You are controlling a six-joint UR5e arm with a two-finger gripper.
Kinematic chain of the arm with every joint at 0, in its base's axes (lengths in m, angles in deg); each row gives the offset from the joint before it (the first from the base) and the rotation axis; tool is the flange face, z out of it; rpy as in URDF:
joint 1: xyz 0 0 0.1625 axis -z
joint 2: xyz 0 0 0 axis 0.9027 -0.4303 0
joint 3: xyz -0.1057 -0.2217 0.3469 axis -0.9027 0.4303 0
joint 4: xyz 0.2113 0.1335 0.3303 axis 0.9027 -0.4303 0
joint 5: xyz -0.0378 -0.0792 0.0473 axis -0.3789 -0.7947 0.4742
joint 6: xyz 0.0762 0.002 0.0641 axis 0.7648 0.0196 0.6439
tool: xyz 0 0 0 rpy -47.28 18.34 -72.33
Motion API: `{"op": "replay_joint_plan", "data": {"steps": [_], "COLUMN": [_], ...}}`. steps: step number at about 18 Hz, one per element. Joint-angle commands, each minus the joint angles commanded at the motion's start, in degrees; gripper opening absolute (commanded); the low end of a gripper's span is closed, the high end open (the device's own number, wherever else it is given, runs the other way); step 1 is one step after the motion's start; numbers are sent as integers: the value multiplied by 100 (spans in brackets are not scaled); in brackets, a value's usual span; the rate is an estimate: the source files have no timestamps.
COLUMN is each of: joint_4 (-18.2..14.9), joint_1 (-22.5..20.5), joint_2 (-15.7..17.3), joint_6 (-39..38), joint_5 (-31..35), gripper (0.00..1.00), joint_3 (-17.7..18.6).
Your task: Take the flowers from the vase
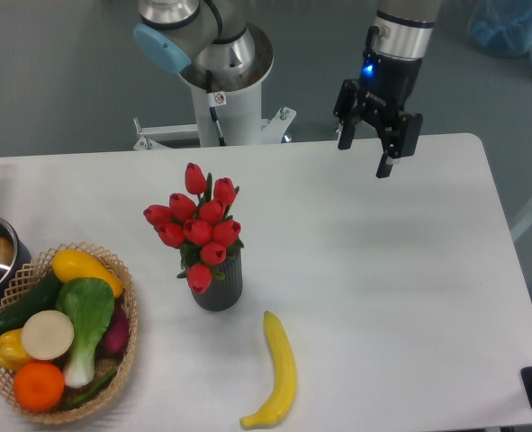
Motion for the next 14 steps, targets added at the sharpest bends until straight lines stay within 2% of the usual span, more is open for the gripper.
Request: {"op": "replay_joint_plan", "data": {"steps": [14], "joint_4": [9], "joint_1": [0], "joint_2": [-9], "joint_6": [53], "joint_5": [-132], "gripper": [100], "joint_3": [0]}}
